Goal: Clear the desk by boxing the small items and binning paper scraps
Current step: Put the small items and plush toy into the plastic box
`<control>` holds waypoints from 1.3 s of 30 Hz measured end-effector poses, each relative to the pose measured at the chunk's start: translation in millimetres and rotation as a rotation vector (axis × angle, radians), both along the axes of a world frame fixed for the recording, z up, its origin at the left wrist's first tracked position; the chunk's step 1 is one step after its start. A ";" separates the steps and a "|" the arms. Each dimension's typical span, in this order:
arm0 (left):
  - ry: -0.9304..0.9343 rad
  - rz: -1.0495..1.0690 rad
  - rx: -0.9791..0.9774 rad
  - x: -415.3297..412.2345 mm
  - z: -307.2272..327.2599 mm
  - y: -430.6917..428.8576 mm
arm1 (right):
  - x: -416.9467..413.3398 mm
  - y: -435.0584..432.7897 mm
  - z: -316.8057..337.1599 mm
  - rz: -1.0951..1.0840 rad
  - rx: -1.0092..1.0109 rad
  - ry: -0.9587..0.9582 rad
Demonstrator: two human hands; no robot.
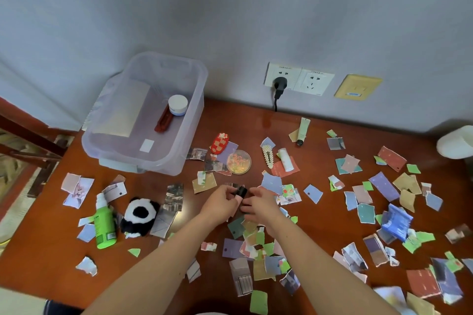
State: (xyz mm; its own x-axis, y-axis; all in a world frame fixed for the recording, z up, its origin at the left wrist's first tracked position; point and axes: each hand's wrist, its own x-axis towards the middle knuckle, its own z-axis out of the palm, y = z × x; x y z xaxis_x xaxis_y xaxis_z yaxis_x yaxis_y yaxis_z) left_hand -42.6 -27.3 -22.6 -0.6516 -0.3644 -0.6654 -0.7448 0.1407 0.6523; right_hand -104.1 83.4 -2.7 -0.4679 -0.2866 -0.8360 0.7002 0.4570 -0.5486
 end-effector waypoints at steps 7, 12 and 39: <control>-0.042 0.029 0.028 -10.5 -12.8 -1.9 | -5.8 -9.3 -3.4 -0.015 -0.015 -0.021; 0.017 0.197 0.089 -30.3 -11.3 -12.1 | -16.6 -30.7 1.2 -0.088 -0.065 0.040; -0.025 0.086 -0.432 -109.2 -23.2 -100.8 | -105.8 -96.1 -26.2 0.417 0.175 0.793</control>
